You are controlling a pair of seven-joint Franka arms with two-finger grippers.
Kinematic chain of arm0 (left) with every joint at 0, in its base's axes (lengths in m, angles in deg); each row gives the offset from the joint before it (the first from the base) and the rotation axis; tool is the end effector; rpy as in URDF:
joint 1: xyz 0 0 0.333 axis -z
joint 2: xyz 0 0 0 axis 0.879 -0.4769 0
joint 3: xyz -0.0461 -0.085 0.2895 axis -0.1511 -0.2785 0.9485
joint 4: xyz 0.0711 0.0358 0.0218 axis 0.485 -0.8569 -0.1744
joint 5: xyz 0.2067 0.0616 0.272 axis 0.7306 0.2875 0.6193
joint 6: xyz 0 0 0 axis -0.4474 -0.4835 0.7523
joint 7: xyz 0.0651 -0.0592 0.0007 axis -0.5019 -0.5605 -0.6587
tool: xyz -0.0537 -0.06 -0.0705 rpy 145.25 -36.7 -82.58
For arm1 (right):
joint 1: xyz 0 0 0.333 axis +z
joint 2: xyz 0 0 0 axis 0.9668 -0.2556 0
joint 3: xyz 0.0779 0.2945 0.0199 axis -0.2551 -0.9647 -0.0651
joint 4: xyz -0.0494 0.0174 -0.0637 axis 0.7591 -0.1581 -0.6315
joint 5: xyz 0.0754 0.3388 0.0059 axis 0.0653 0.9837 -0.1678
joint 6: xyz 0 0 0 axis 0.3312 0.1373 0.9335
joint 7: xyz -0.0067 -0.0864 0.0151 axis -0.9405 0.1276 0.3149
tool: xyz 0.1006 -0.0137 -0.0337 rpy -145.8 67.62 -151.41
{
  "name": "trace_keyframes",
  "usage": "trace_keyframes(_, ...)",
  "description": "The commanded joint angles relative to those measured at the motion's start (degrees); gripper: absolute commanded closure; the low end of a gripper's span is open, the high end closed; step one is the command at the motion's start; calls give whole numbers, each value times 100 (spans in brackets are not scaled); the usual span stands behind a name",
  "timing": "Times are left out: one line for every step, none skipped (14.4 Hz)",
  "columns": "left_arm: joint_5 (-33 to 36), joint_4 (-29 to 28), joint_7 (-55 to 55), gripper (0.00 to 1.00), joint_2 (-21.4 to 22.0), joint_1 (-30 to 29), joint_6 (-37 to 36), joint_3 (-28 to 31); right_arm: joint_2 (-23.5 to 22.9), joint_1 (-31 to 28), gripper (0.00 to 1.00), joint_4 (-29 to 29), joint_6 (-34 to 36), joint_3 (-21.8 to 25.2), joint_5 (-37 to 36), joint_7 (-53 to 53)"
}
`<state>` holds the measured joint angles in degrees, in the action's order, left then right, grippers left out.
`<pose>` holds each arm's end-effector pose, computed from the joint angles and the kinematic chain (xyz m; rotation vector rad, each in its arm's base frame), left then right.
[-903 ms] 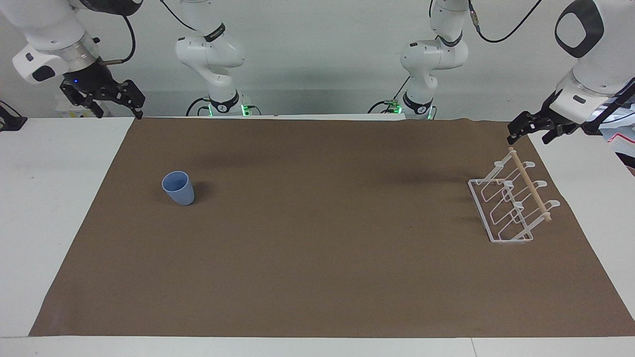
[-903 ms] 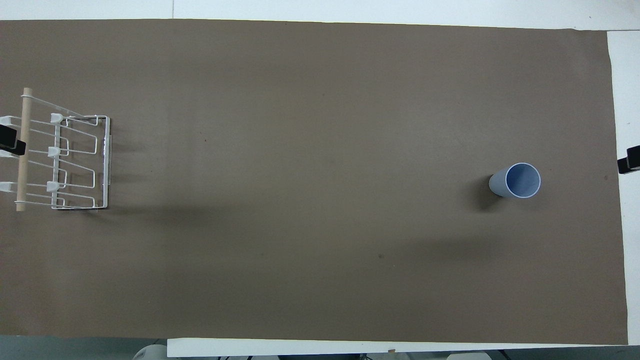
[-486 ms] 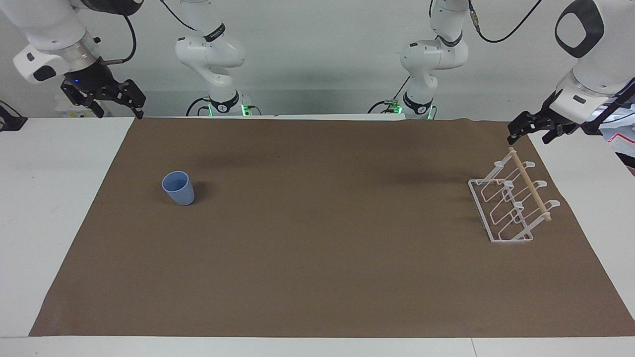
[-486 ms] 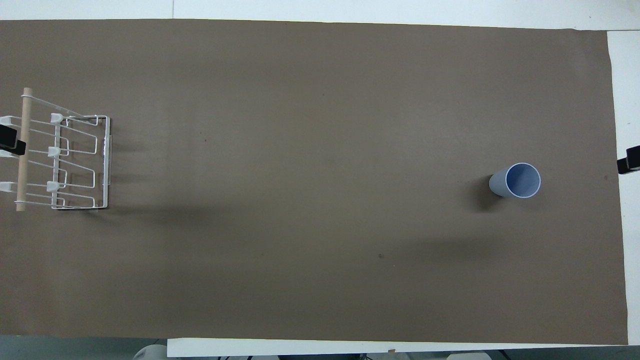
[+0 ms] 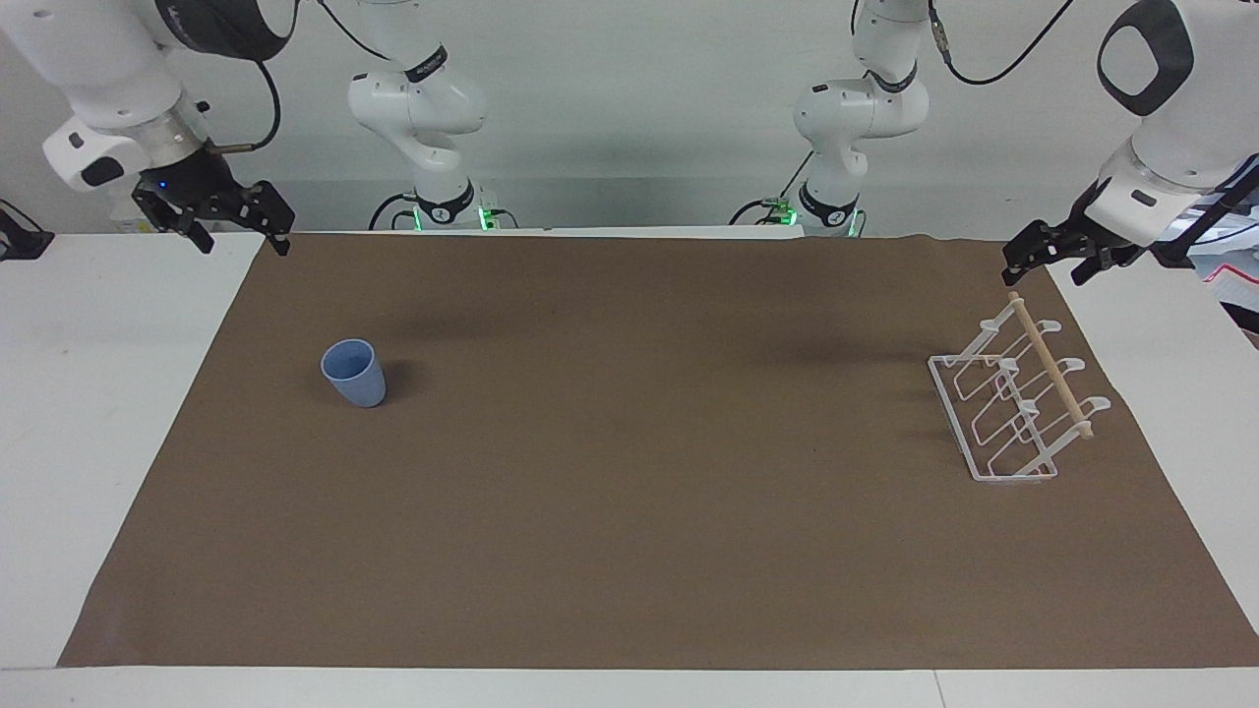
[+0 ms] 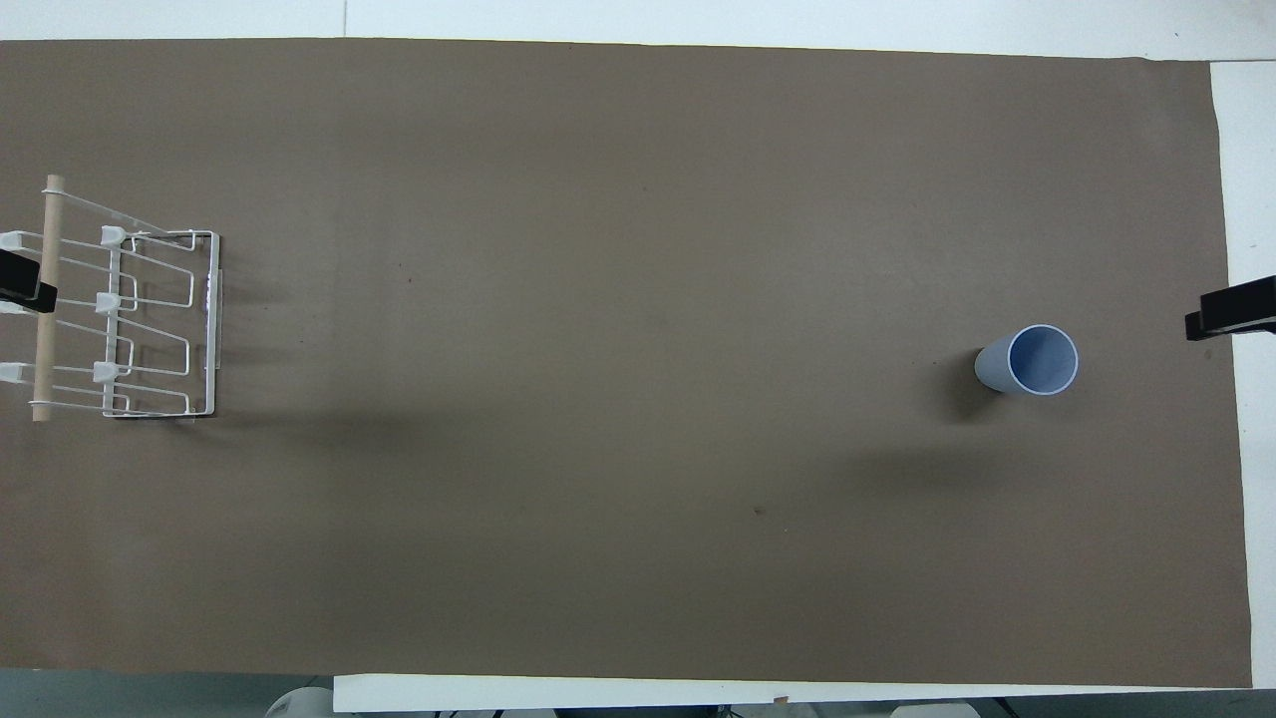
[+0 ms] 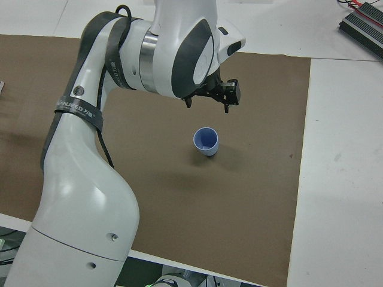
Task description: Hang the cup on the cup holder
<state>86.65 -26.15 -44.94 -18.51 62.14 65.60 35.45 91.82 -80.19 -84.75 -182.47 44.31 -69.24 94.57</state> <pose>0.4986 0.0134 0.5877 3.1321 -0.1528 -0.1801 0.4707 -0.0858 0.5764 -3.1276 0.0761 0.0916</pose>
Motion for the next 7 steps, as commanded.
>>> trace_keyframes(-44, -171, 0, 0, 117, 87, -29, 75, -88, -45, 0, -770, -1038, -40, 200, 89)
trace_keyframes(-44, -189, -35, 0, 118, 87, 6, 66, -298, -45, 0, -849, -1277, -48, 200, 98)
trace_keyframes(-44, -181, -192, 0, 109, 105, 67, 66, -439, -36, 0, -946, -1453, -57, 191, 124)
trace_keyframes(-44, -233, -437, 0, 117, 105, 102, 57, -484, -36, 0, -1103, -1664, -57, 191, 341)
trace_keyframes(-44, -286, -640, 0, 126, 105, 138, 49, -485, -45, 0, -1262, -1848, -49, 191, 700)
trace_keyframes(-44, -295, -729, 0, 126, 113, 199, 40, -485, -97, 0, -1385, -1920, -57, 191, 922)
trace_keyframes(-44, -295, -747, 0, 135, 157, 199, 40, -476, -124, 0, -1543, -1955, -49, 191, 1080)
